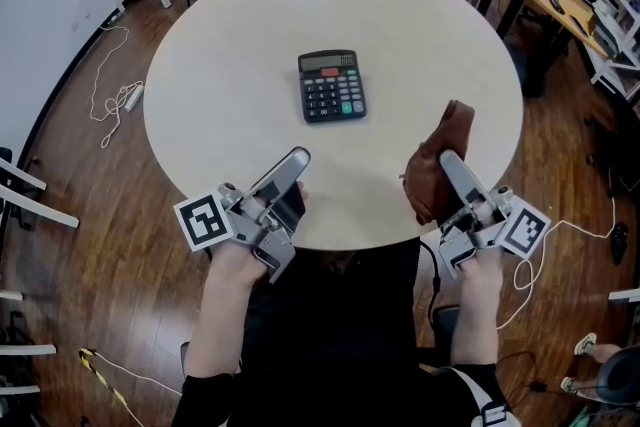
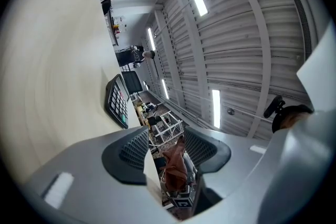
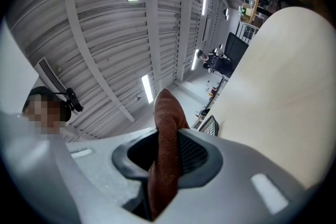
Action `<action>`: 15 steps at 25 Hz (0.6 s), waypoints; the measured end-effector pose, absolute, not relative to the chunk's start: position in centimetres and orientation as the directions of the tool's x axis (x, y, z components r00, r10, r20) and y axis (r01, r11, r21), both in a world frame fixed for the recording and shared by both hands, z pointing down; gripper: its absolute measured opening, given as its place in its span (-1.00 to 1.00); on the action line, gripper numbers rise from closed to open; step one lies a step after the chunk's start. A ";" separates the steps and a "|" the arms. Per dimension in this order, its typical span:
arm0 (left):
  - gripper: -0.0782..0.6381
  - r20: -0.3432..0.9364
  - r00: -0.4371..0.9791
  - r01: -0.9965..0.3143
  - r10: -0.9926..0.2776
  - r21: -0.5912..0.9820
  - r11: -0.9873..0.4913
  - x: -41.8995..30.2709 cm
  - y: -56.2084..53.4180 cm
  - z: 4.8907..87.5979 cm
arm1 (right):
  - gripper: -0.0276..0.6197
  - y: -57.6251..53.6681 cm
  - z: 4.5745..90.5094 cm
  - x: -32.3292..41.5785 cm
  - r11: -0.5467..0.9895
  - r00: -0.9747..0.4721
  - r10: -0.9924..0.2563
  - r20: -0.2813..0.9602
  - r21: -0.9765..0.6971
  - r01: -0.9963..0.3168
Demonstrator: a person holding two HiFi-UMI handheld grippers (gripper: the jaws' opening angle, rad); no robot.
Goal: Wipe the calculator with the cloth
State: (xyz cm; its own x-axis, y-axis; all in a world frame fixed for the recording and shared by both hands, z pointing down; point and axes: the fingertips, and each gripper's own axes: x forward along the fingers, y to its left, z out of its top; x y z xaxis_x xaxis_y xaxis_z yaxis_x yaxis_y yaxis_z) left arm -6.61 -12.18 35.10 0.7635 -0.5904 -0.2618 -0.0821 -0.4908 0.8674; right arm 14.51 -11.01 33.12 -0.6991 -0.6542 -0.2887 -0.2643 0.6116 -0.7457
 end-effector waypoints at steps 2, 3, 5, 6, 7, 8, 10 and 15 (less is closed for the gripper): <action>-0.22 -0.262 0.764 -0.082 -0.590 0.867 -0.491 -6.6 -12.2 35.0 | -0.62 -11.0 33.1 14.6 0.612 -0.700 -0.653 -0.290 -0.746 -0.262; -0.22 -0.262 0.764 -0.082 -0.590 0.867 -0.491 -6.6 -12.2 35.0 | -0.62 -11.0 33.1 14.6 0.611 -0.700 -0.653 -0.290 -0.747 -0.261; -0.22 -0.262 0.764 -0.082 -0.590 0.867 -0.491 -6.6 -12.2 35.1 | -0.62 -11.0 33.2 14.6 0.610 -0.700 -0.652 -0.290 -0.749 -0.258; -0.22 -0.262 0.764 -0.082 -0.590 0.868 -0.491 -6.6 -12.2 35.1 | -0.62 -11.0 33.3 14.6 0.610 -0.701 -0.652 -0.291 -0.749 -0.257; -0.22 -0.261 0.764 -0.082 -0.590 0.868 -0.490 -6.6 -12.2 35.1 | -0.62 -11.0 33.3 14.6 0.610 -0.701 -0.651 -0.291 -0.750 -0.256; -0.22 -0.261 0.764 -0.082 -0.589 0.867 -0.491 -6.5 -12.2 35.1 | -0.62 -11.0 33.3 14.6 0.611 -0.702 -0.650 -0.292 -0.749 -0.255; -0.22 -0.262 0.765 -0.082 -0.589 0.867 -0.492 -6.5 -12.2 35.0 | -0.62 -10.9 33.2 14.6 0.612 -0.703 -0.648 -0.292 -0.749 -0.253; -0.22 -0.261 0.765 -0.083 -0.589 0.867 -0.492 -6.5 -12.2 35.1 | -0.62 -10.9 33.2 14.5 0.616 -0.706 -0.644 -0.295 -0.748 -0.249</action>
